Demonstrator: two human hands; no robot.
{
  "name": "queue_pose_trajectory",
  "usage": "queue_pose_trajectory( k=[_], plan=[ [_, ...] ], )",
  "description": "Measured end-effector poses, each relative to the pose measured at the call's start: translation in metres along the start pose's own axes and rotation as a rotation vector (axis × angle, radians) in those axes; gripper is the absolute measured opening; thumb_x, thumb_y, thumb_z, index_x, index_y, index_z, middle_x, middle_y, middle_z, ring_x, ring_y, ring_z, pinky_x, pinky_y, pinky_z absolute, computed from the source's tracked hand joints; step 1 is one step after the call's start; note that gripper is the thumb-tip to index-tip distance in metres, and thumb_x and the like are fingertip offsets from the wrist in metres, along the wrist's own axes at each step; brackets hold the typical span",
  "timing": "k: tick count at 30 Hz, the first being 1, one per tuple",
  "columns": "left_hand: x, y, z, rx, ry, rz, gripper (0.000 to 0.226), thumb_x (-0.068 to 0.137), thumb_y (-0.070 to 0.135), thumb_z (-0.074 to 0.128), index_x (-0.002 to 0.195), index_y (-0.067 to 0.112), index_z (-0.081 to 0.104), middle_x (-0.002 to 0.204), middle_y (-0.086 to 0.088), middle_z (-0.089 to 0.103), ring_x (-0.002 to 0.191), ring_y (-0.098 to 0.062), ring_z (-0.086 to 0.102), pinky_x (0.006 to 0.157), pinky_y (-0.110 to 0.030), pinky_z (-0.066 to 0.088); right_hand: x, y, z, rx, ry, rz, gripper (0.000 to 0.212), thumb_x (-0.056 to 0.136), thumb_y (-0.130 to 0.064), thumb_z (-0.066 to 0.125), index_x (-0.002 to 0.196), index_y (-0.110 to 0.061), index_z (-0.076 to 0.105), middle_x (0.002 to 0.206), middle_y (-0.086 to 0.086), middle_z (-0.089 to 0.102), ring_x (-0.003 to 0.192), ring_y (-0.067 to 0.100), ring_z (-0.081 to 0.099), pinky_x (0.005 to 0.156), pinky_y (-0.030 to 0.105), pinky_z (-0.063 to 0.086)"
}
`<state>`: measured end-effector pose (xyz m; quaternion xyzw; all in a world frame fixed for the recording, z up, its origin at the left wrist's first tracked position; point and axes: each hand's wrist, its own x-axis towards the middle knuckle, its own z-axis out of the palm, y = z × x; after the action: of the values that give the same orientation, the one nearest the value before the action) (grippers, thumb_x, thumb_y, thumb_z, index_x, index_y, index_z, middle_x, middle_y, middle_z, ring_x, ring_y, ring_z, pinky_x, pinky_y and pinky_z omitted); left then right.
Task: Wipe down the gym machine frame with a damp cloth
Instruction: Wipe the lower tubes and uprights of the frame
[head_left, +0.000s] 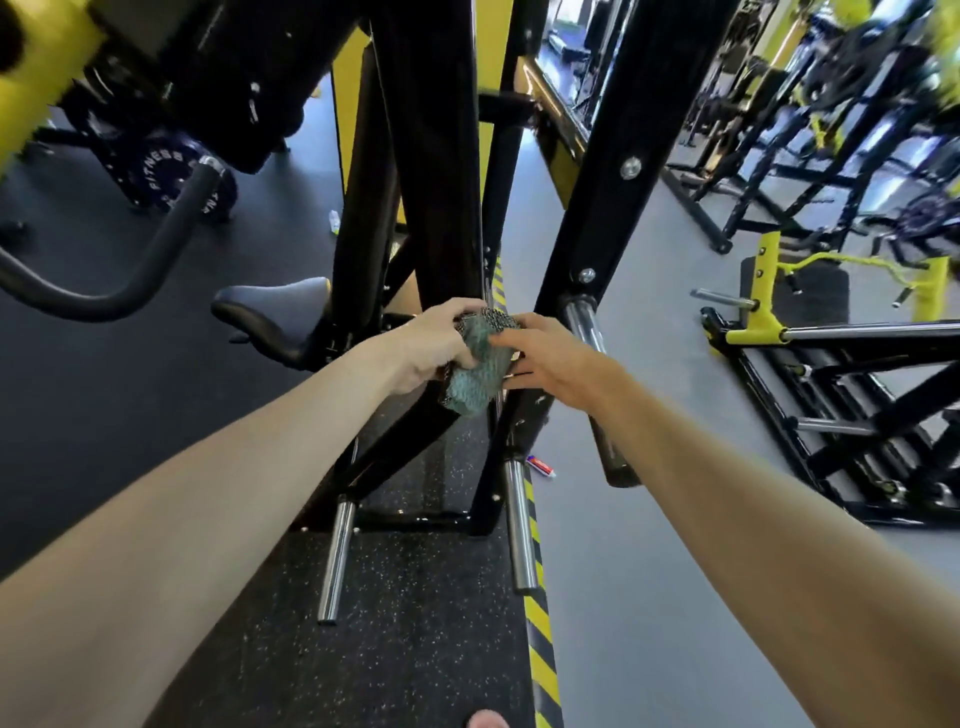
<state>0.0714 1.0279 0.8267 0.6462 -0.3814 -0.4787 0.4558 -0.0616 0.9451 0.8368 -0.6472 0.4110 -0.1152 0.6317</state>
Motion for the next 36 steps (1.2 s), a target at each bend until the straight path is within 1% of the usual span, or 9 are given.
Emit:
queue_pose_trajectory(
  k=[6,10,12,14,19,24,29,32,36],
  plan=[
    [0.0,0.053,0.03,0.025,0.032,0.063,0.087,0.075,-0.015,0.061,0.147,0.025,0.031,0.141,-0.014,0.04,0.123,-0.031,0.049,0.102,-0.046,0.045,-0.015,-0.03,-0.043,0.071,0.119,-0.081,0.026,0.092,0.003,0.051,0.117,-0.002,0.055,0.111,0.021,0.063,0.098,0.034,0.066,0.084,0.048,0.057],
    [0.008,0.082,0.047,0.09,0.05,0.119,0.063,0.078,0.012,0.078,0.134,0.011,0.05,0.119,-0.009,0.063,0.1,-0.02,0.065,0.088,-0.033,0.054,-0.022,-0.05,-0.071,0.233,0.169,-0.132,0.021,0.091,0.01,0.048,0.09,-0.01,0.054,0.097,0.016,0.061,0.088,0.029,0.063,0.077,0.048,0.058],
    [0.012,0.097,0.061,0.149,0.083,0.153,0.039,0.084,0.02,0.073,0.119,0.011,0.059,0.108,-0.008,0.069,0.092,-0.018,0.067,0.08,-0.026,0.055,-0.025,-0.059,-0.088,0.289,0.182,-0.139,0.018,0.091,0.009,0.049,0.099,-0.007,0.053,0.095,0.015,0.061,0.081,0.025,0.062,0.061,0.039,0.059],
    [0.018,0.11,0.075,0.168,0.119,0.179,0.027,0.09,0.024,0.067,0.113,0.012,0.059,0.107,-0.009,0.069,0.095,-0.02,0.067,0.085,-0.031,0.055,-0.025,-0.067,-0.108,0.308,0.172,-0.152,0.029,0.091,0.006,0.054,0.118,-0.003,0.051,0.104,0.016,0.061,0.084,0.024,0.062,0.054,0.033,0.058],
    [0.038,0.159,0.098,0.267,0.191,0.251,0.027,0.096,0.028,0.058,0.116,0.01,0.055,0.106,-0.006,0.067,0.092,-0.019,0.065,0.077,-0.03,0.053,-0.025,-0.098,-0.164,0.243,0.113,-0.228,0.037,0.09,-0.015,0.067,0.122,-0.002,0.055,0.106,0.011,0.064,0.089,0.02,0.065,0.069,0.031,0.059],
    [0.06,0.204,0.116,0.245,0.24,0.339,0.025,0.098,0.037,0.052,0.106,0.013,0.055,0.097,-0.003,0.065,0.083,-0.015,0.064,0.067,-0.025,0.049,-0.021,-0.135,-0.206,0.193,0.111,-0.324,0.044,0.09,-0.027,0.068,0.122,0.002,0.058,0.108,0.012,0.065,0.091,0.021,0.066,0.064,0.027,0.057],
    [0.07,0.236,0.117,0.328,0.285,0.437,0.018,0.098,0.033,0.053,0.1,0.016,0.056,0.096,-0.005,0.066,0.087,-0.021,0.065,0.074,-0.035,0.051,-0.014,-0.169,-0.224,0.151,0.172,-0.368,0.025,0.09,-0.022,0.068,0.104,-0.002,0.061,0.097,0.01,0.065,0.085,0.021,0.065,0.061,0.027,0.056],
    [0.074,0.26,0.103,0.401,0.297,0.474,0.012,0.096,0.028,0.058,0.101,0.017,0.059,0.099,-0.006,0.067,0.089,-0.023,0.067,0.076,-0.036,0.052,-0.008,-0.192,-0.225,0.166,0.228,-0.369,0.011,0.091,-0.013,0.066,0.098,-0.008,0.06,0.106,0.012,0.063,0.095,0.025,0.064,0.06,0.03,0.057],
    [0.08,0.289,0.085,0.762,0.39,0.605,0.02,0.089,0.021,0.067,0.106,0.011,0.062,0.102,-0.006,0.066,0.096,-0.025,0.062,0.081,-0.039,0.05,-0.003,-0.213,-0.224,0.166,0.303,-0.419,0.013,0.091,-0.001,0.059,0.091,-0.013,0.062,0.109,0.014,0.061,0.095,0.025,0.061,0.055,0.027,0.054]
  ],
)
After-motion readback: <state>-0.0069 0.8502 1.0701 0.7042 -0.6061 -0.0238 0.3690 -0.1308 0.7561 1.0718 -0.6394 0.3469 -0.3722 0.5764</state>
